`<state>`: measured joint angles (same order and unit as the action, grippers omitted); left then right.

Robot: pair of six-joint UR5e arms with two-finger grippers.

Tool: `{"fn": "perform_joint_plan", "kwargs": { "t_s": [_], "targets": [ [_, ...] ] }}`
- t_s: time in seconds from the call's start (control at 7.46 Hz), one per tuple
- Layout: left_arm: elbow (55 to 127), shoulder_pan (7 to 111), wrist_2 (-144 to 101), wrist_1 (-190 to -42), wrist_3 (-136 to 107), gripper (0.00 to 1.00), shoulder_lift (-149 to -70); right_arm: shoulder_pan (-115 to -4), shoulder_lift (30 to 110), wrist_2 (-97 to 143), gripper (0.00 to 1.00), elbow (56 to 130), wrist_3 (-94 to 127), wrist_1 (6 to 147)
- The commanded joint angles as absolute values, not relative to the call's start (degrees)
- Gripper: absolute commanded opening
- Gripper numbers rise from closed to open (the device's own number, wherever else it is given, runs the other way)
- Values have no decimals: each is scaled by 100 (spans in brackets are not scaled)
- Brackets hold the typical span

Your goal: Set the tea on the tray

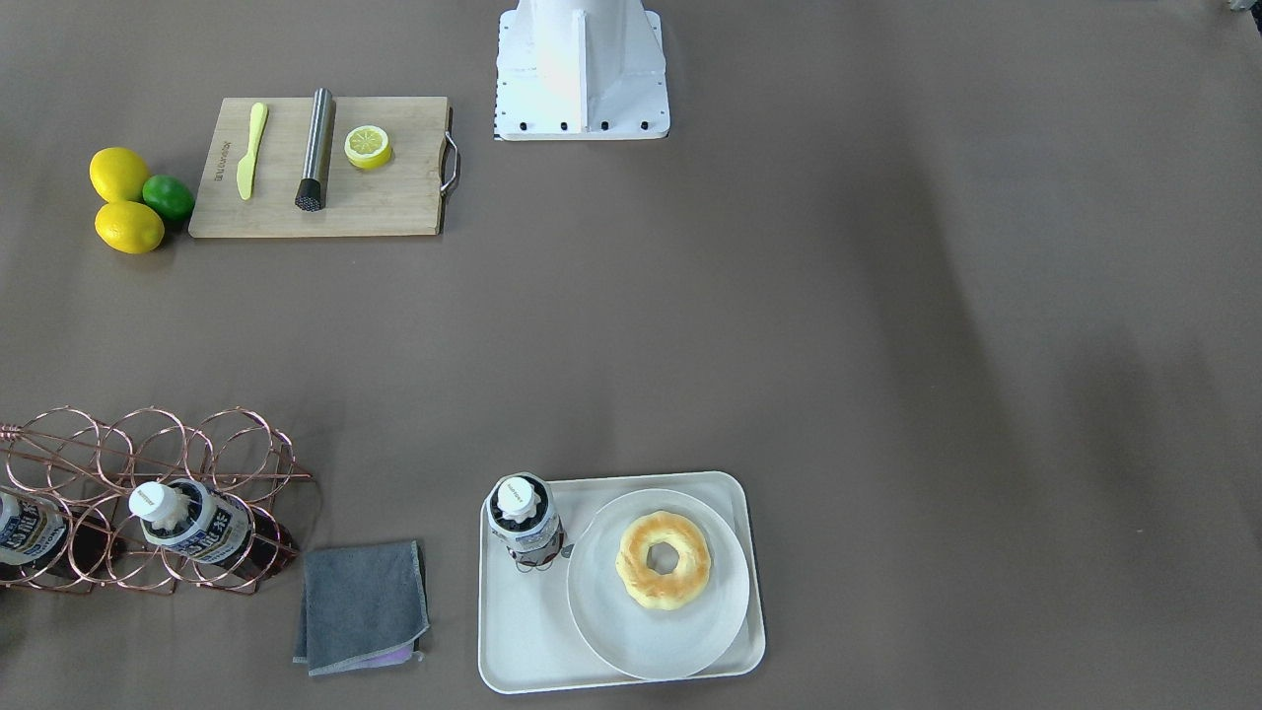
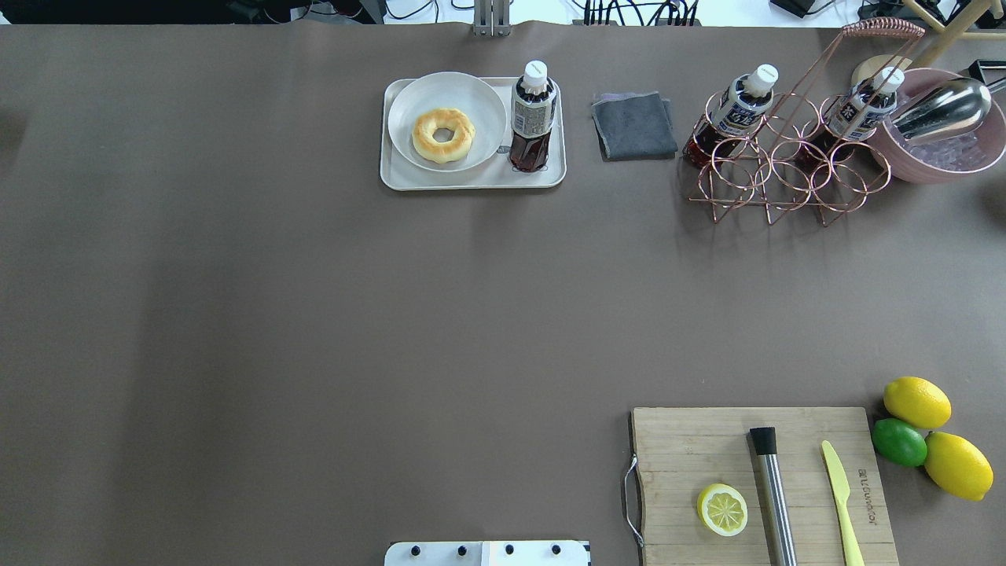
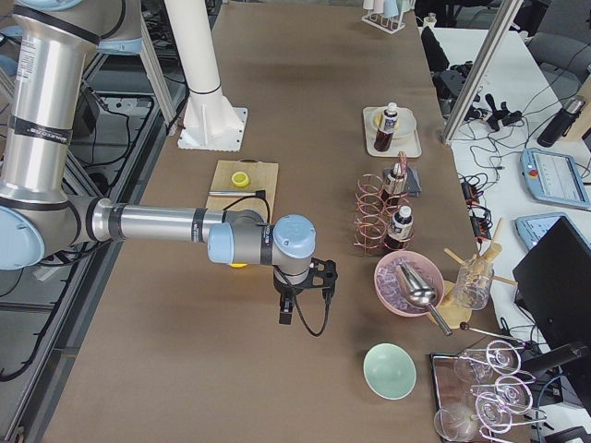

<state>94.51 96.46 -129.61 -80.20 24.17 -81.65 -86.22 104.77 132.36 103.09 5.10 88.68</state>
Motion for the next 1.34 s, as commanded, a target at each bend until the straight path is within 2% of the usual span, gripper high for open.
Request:
{"fn": "perform_joint_plan", "kwargs": {
  "t_s": [0.0, 1.21],
  "targets": [
    [9431, 9650, -12964, -8016, 2417, 98, -8165, -8622, 10485, 13236, 100, 10309, 510, 8868],
    [9308, 9659, -12973, -8025, 2408, 98, -8165, -8622, 10494, 13236, 100, 10336, 501, 8868]
  ]
}}
